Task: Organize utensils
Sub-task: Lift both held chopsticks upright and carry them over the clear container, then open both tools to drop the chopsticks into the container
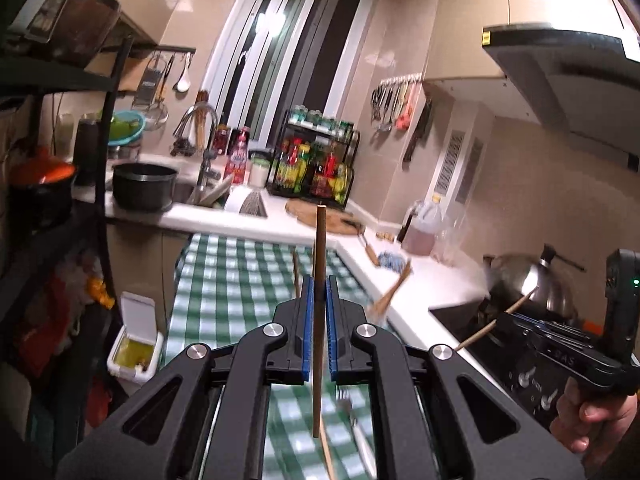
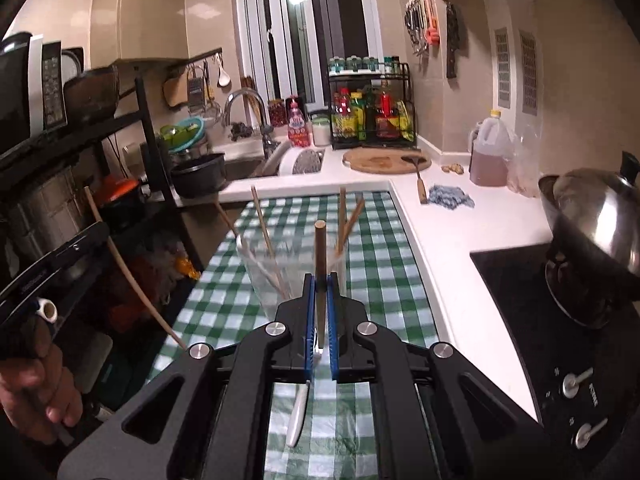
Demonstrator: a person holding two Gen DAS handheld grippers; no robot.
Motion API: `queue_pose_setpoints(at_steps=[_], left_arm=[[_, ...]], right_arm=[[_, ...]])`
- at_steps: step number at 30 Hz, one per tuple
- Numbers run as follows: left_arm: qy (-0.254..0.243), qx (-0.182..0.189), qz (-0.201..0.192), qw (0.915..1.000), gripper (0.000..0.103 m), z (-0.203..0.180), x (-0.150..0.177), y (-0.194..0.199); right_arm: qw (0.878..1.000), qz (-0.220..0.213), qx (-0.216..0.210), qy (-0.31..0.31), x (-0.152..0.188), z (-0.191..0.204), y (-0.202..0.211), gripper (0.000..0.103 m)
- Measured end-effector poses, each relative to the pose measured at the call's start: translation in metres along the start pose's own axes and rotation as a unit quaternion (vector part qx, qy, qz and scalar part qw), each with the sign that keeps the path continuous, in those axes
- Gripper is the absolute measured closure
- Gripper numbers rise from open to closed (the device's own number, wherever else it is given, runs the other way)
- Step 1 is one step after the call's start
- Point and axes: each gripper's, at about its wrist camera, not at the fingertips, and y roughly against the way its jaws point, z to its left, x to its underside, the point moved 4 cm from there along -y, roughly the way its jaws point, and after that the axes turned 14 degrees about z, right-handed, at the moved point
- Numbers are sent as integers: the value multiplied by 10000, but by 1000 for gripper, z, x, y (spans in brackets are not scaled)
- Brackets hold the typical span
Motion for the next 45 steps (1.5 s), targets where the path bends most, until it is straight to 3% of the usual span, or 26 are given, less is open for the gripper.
queue_pose_setpoints(at_steps=[7, 11, 16, 21, 31, 34, 38, 45], left_arm=[[-115, 87, -576, 9982, 97, -11, -75, -18], [-199, 46, -903, 9957, 97, -14, -95, -32], [-298, 45, -980, 9947, 97, -12, -88, -64], [-369, 43, -526, 9979, 97, -7, -74, -104], [-647, -100, 72, 9978, 97, -5, -52, -133], [-739, -206, 218, 9968, 96, -5, -48, -138], [-766, -238, 127, 9967, 87, -5, -50, -131], [-729, -185, -310, 9967, 84, -13, -58, -92]], right_arm=[[9983, -540, -109, 176, -75, 13, 21, 97], [9975, -657, -151, 230, -99, 19, 12, 97], [9983, -447, -126, 353, -108, 23, -31, 97], [9988, -79, -135, 472, -102, 24, -74, 97], [9978, 444, -120, 482, -86, 22, -126, 97], [9971, 567, -112, 495, -83, 22, -133, 95], [9975, 547, -17, 445, -82, 19, -127, 79], [9989, 137, 220, 395, -85, 8, -85, 77]])
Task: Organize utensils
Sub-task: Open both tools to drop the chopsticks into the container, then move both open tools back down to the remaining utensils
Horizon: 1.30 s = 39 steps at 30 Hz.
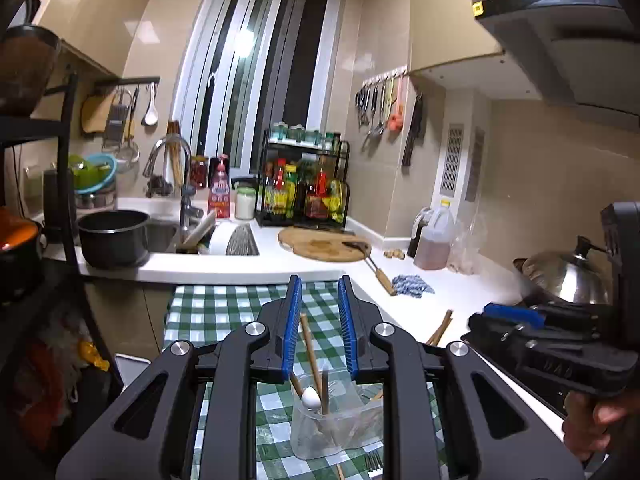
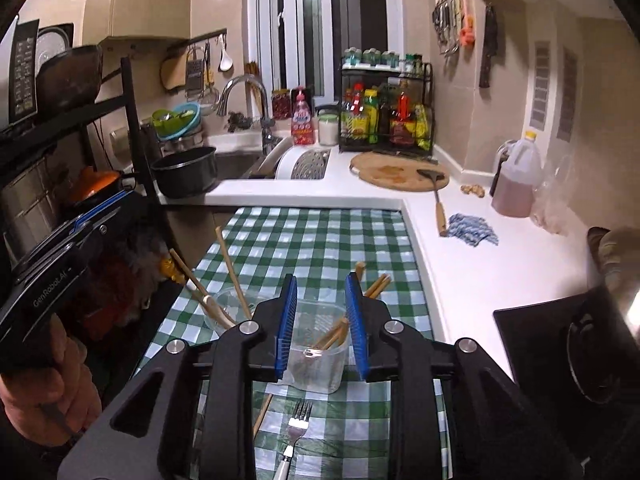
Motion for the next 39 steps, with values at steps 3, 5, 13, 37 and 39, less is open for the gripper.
queue_pose_setpoints(at_steps=[3, 5, 13, 37, 39], left_arm=[[-64, -39, -69, 9999, 84, -5, 5, 15], [-119, -113, -79, 9998, 84, -8, 13, 26], [35, -462, 254, 9986, 84, 2, 73, 64], [749, -1304, 1304, 9800, 84, 28, 201, 55], [703, -1270, 1304, 9808, 84, 24, 203, 55]], right_arm=[[9995, -290, 96, 16, 9, -2, 27, 77], [9987, -492, 127, 25, 20, -3, 46, 76], [9964, -819, 25, -218, 92, -4, 71, 75], [9940, 1041, -283, 154, 236, 37, -75, 75], [9922, 1186, -333, 204, 241, 41, -81, 69]])
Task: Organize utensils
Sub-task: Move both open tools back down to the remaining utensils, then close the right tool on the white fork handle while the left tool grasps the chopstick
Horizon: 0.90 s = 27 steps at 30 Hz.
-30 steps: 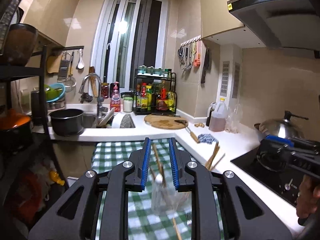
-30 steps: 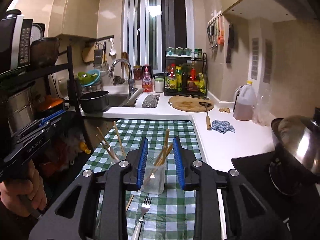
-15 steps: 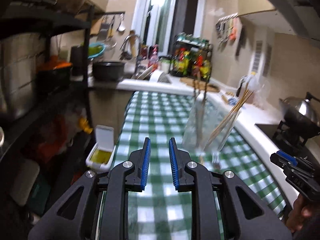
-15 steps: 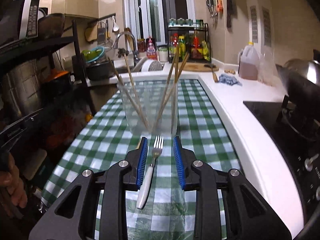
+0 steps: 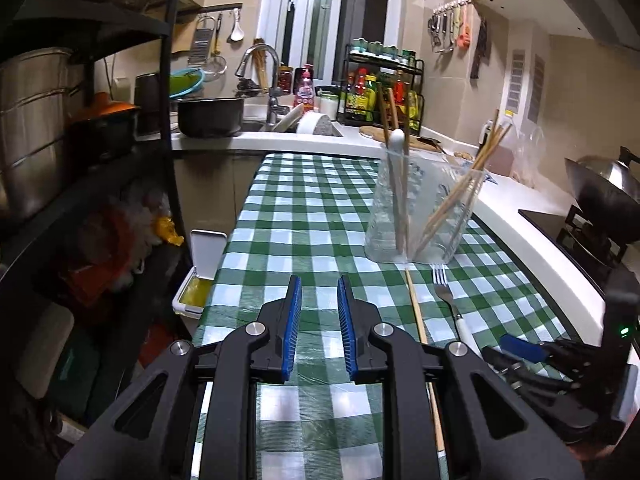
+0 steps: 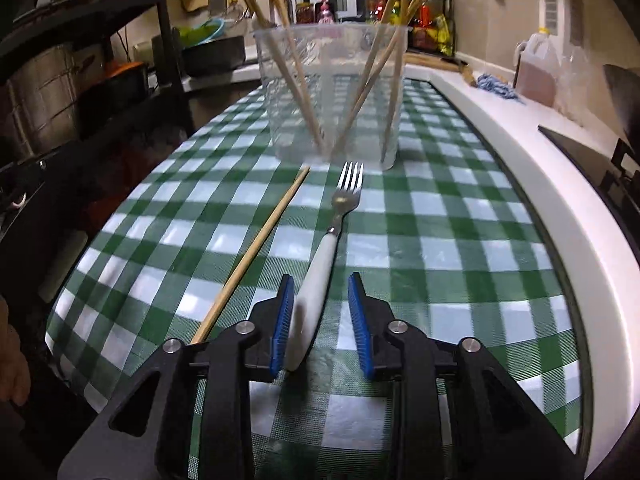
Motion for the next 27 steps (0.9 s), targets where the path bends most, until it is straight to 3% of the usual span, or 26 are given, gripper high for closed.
queue_pose_setpoints(at_steps=[6, 10, 12, 13, 14, 22, 27], left_arm=[[-25, 68, 55, 10000, 84, -2, 3, 0], [-35, 93, 107, 9999, 84, -2, 6, -2], [-45, 122, 163, 9998, 84, -4, 8, -5], [-47, 141, 191, 9997, 84, -5, 10, -6], [-50, 152, 214, 9996, 84, -6, 11, -7], [-193, 485, 549, 9971, 84, -21, 23, -27], [-524, 871, 984, 9899, 84, -52, 42, -47]], right_arm=[[9993, 351, 111, 29, 8, 2, -18, 65], [9993, 357, 127, -7, 8, -1, -18, 65], [9992, 354, 182, -28, 8, -3, -18, 72], [9992, 345, 218, -54, 8, -4, -18, 82], [9991, 347, 238, -91, 8, -6, -18, 85], [9972, 412, 399, -478, 11, -23, -11, 85], [9961, 469, 409, -626, 8, -33, -12, 85]])
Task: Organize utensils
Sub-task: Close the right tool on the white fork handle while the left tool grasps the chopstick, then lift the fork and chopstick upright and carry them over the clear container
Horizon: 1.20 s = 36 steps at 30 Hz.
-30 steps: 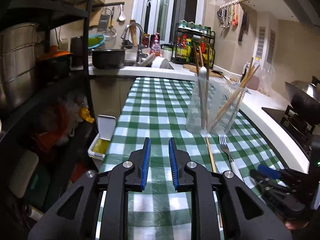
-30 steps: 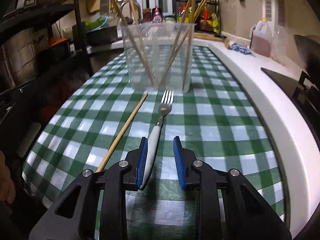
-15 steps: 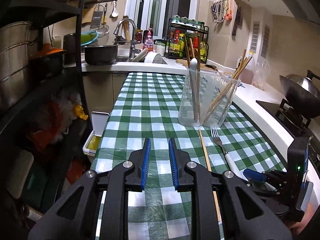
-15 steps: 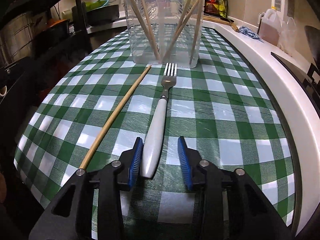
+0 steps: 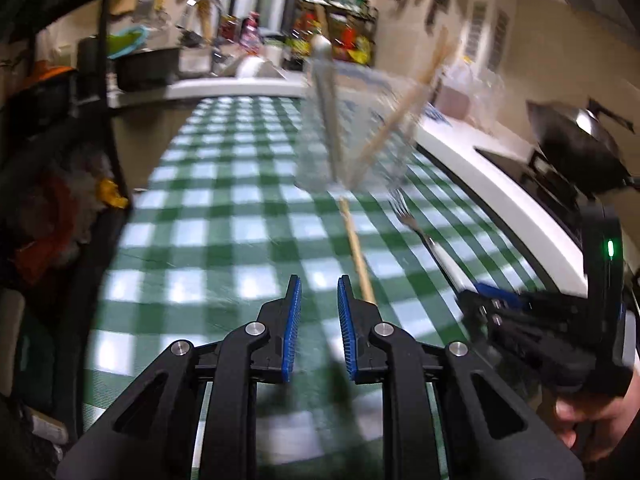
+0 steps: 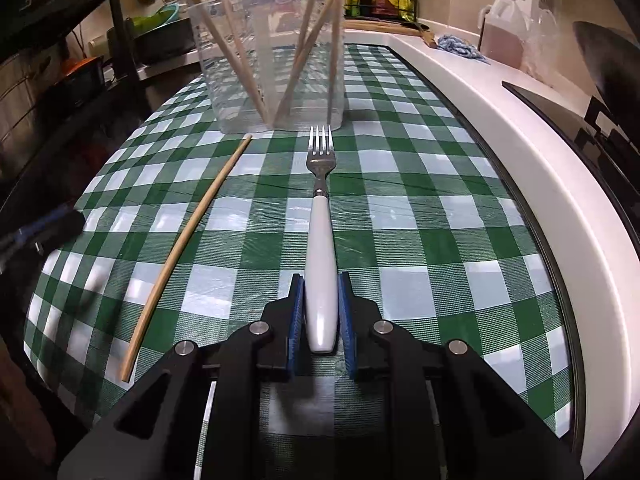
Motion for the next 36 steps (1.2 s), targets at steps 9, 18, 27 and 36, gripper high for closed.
queue_pose_setpoints(at_steps=[9, 18, 27, 36], left_arm=[[-534, -120, 435, 9976, 84, -36, 22, -33], [-448, -538, 462, 9965, 96, -23, 21, -33], [-153, -650, 465, 9967, 95, -5, 18, -33], [-197, -701, 398, 9966, 95, -9, 22, -32]], right_arm=[[9999, 45, 50, -77, -2, -5, -2, 84], [10000, 55, 16, -9, -1, -1, -2, 85], [9999, 76, 7, 86, 8, 12, 0, 83], [9999, 27, 46, 111, 6, 9, -1, 82]])
